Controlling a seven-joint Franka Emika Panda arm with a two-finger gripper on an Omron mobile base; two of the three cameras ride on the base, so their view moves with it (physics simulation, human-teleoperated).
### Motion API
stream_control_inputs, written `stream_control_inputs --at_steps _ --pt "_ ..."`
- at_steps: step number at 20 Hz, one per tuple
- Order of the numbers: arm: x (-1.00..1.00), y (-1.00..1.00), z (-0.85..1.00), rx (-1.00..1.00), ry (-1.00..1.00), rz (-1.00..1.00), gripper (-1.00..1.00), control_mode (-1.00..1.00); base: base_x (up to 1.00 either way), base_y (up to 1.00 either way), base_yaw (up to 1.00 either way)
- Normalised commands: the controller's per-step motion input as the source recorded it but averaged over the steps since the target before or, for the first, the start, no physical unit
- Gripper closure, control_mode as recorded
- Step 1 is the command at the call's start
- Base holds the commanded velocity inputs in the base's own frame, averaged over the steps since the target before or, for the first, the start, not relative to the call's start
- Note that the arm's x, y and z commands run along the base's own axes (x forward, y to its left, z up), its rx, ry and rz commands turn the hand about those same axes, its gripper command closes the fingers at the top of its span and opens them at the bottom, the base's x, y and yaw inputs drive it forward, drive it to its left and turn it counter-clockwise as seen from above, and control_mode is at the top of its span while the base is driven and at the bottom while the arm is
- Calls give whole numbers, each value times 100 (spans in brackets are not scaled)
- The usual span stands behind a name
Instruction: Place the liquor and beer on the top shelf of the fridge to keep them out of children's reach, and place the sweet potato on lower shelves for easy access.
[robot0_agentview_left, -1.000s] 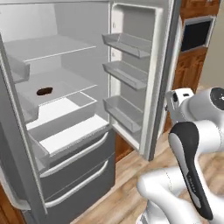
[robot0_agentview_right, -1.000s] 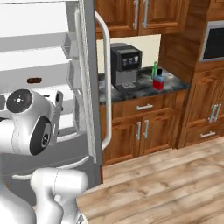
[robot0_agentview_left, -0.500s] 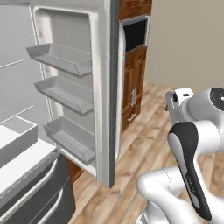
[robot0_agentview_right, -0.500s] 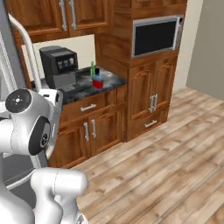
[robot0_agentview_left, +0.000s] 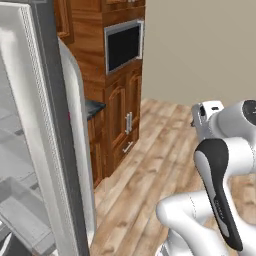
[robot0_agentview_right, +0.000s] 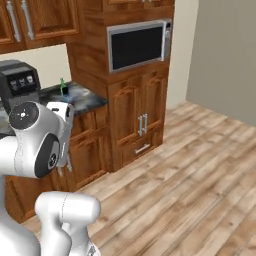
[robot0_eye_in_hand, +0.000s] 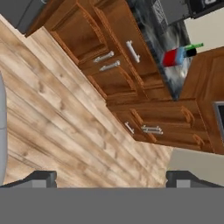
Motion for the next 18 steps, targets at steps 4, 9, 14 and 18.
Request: stream_control_inputs --at_steps 4,9,14,18 --pt "0 0 0 0 0 0 -100 100 66 -14 35" --pt "0 0 0 0 0 0 -100 100 80 -7 44" --pt "0 0 0 0 0 0 -100 100 80 -17 49" --pt "0 0 0 0 0 0 -100 100 76 -15 50"
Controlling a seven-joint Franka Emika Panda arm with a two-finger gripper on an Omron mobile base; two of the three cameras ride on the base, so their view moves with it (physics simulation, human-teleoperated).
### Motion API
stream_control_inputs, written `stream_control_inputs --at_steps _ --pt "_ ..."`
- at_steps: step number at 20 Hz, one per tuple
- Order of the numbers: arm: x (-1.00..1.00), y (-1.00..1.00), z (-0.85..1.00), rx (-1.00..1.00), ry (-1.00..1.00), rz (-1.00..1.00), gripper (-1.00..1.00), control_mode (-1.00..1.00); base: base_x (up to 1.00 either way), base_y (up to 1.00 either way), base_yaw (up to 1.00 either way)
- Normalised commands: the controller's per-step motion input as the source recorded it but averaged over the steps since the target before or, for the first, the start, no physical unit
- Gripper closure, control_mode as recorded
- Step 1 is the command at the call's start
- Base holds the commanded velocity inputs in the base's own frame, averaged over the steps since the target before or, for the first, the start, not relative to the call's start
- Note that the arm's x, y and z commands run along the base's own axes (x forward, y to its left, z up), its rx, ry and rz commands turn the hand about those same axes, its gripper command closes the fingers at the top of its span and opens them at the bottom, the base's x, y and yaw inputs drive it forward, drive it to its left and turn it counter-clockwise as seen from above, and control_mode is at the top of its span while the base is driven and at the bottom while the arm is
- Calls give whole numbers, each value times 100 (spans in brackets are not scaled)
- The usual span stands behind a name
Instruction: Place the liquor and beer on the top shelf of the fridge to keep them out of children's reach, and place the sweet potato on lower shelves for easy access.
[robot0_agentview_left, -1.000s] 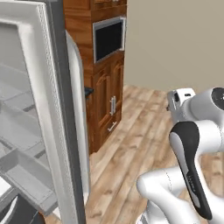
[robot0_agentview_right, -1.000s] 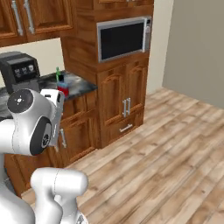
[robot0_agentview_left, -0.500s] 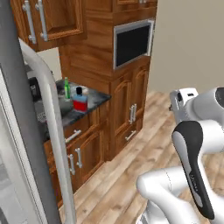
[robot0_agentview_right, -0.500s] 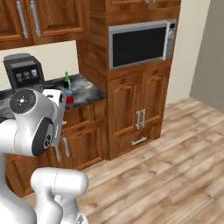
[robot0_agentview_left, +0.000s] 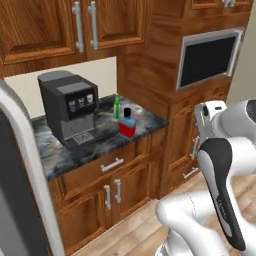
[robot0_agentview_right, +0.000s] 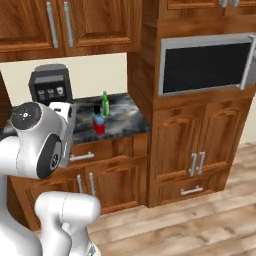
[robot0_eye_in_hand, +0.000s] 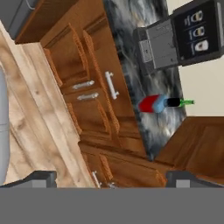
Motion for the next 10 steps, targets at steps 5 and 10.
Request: stream_control_inputs --at_steps 5,10 --pt "0 0 0 0 0 0 -100 100 69 -16 50" --pt "0 0 0 0 0 0 -100 100 63 -28 49"
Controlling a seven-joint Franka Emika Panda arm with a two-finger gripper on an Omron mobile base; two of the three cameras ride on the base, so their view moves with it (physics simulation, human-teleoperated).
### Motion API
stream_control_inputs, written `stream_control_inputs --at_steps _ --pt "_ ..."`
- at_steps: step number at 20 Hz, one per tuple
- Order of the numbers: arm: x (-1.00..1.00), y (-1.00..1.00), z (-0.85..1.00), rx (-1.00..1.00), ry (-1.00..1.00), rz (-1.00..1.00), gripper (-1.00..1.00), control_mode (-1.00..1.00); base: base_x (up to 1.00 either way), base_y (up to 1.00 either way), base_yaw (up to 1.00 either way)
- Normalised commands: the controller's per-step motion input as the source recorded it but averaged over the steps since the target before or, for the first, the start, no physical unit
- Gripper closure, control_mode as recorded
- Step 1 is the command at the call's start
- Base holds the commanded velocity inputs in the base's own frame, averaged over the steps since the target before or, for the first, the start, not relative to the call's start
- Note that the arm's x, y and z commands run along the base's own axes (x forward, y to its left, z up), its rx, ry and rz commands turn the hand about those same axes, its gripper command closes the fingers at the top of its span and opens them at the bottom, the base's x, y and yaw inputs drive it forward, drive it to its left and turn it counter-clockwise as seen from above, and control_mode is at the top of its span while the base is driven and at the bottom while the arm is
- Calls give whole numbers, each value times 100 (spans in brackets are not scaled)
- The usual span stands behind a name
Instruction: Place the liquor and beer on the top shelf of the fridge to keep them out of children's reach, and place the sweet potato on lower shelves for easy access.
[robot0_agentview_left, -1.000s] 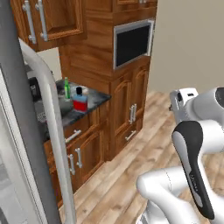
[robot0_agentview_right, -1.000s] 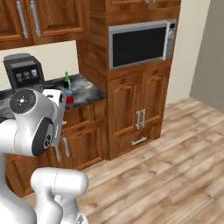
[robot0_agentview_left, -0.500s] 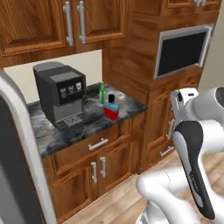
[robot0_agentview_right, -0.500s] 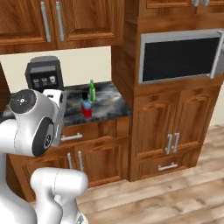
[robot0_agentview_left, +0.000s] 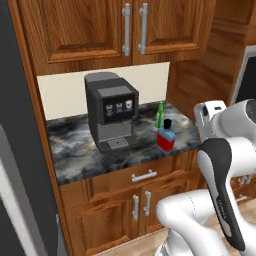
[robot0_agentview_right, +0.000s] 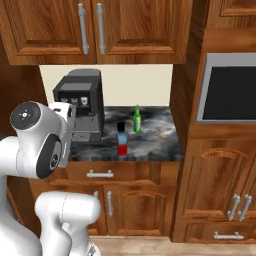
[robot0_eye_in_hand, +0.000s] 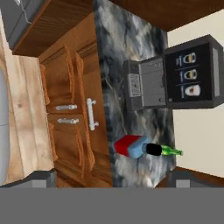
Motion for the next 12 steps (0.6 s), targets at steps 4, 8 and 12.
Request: stream_control_inputs --at_steps 4,8,12 --pt "0 0 0 0 0 0 -100 100 58 -43 46" --pt "0 0 0 0 0 0 -100 100 38 -58 38" --pt "0 0 0 0 0 0 -100 100 26 -39 25"
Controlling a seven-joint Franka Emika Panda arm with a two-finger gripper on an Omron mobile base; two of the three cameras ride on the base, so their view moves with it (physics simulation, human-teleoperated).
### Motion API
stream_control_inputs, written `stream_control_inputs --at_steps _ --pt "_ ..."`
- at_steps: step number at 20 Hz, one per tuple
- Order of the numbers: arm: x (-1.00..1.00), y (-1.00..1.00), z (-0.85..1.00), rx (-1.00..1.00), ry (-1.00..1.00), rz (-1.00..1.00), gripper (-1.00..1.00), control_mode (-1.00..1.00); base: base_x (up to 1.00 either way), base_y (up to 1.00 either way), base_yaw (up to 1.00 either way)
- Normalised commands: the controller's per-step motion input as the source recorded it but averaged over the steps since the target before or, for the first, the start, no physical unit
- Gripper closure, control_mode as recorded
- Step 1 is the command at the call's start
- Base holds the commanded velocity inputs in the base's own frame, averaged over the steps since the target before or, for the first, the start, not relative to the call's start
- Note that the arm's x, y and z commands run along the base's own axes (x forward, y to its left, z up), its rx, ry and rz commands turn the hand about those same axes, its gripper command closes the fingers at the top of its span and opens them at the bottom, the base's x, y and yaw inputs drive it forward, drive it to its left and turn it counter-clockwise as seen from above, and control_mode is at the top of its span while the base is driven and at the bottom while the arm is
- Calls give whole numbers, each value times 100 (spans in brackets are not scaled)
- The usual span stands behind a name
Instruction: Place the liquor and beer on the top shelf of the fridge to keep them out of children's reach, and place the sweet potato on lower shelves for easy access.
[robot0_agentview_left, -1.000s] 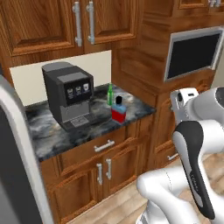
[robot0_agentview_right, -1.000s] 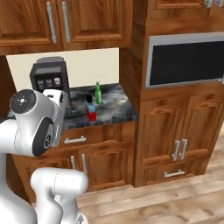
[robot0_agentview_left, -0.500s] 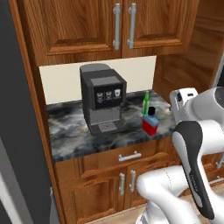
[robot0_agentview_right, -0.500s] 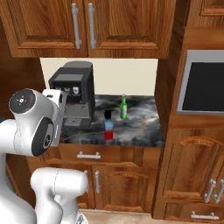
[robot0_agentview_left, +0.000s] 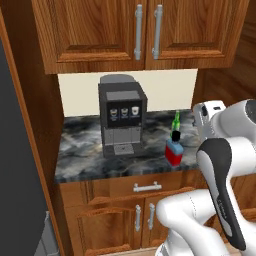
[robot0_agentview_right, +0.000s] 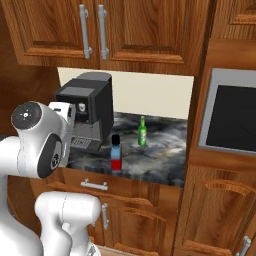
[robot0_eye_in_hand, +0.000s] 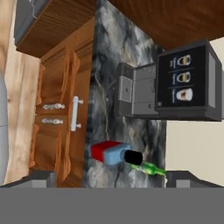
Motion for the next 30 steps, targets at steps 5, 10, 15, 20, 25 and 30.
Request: stream_control_inputs --at_steps 5,10,15,20,25,30 --pt "0 0 -2 0 -2 0 -100 -100 8 -2 5" --pt "1 -2 -20 3 -8 -1 -100 -100 0 0 0" --pt "31 -15 -29 16 -6 -12 -100 -100 0 0 0" --pt "35 -20 -27 20 -1 -18 -100 -100 0 0 0" --pt "7 -20 -41 29 -1 -23 -100 -100 0 0 0" --pt "0 -37 -50 44 -9 -19 -100 -100 0 0 0"
